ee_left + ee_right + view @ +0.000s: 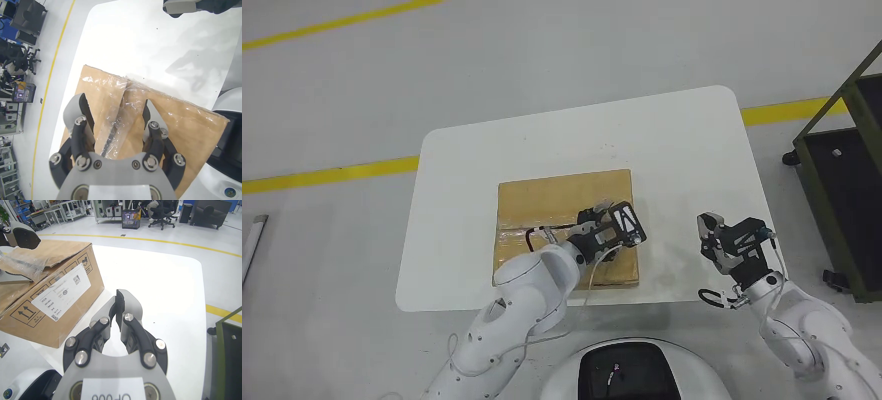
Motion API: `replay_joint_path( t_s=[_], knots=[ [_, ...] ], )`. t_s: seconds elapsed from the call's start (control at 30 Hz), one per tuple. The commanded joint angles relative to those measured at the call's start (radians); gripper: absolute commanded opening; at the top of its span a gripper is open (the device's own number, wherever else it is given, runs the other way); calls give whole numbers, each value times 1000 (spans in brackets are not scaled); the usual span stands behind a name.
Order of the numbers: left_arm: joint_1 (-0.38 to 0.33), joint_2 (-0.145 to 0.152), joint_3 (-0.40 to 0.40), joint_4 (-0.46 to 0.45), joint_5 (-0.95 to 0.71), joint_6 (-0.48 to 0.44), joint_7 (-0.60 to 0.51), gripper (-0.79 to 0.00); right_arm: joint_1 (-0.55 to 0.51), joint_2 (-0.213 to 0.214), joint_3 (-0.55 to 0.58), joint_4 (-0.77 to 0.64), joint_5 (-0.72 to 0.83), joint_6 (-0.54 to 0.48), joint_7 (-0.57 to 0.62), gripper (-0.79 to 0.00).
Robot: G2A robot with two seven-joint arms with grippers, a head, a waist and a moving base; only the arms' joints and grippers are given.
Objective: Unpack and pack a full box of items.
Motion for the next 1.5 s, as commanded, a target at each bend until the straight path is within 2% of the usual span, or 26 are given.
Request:
replay_joint_path(
  t_s=[0.0, 0.03, 0.1, 0.4, 0.5, 0.53, 0.57, 0.73, 0.97, 1.2, 1.47],
  knots=[
    [2, 0, 0, -2, 11, -3, 0, -237, 0, 0, -1, 0, 0, 0, 0, -785],
    [4, 0, 0, -3, 15, -4, 2, -274, 0, 0, -2, 0, 0, -1, 0, -785],
    [10, -1, -2, -2, 14, -4, 5, -409, 0, 0, -2, 0, 0, -1, 0, -785],
    [15, -5, -1, -2, 30, -13, 8, -468, -2, 1, -3, -2, 3, -2, 0, -785],
    [16, -6, -5, -6, 38, -13, 11, -640, -3, 1, -3, -4, 2, -2, -1, -785],
    [17, -6, -8, -7, 41, -12, 11, -760, -2, 1, -3, -5, 3, -2, -1, -785],
    [18, -6, -11, -9, 43, -11, 11, -785, -2, 1, -3, -5, 4, -2, -1, -785],
    [35, -4, -37, -24, 48, 4, 9, -785, 7, 1, -4, -8, 32, -12, -7, -785],
    [67, 1, -104, -73, 47, 43, 9, -785, 37, -1, -3, -8, 166, -77, -33, -785],
    [122, 12, -229, -144, 18, 112, 11, -785, 89, -3, -15, -7, 322, -187, -49, -785],
    [196, 30, -401, -233, 14, 118, -19, -785, 177, -6, -97, -1, 276, -222, -14, -785]
  ],
)
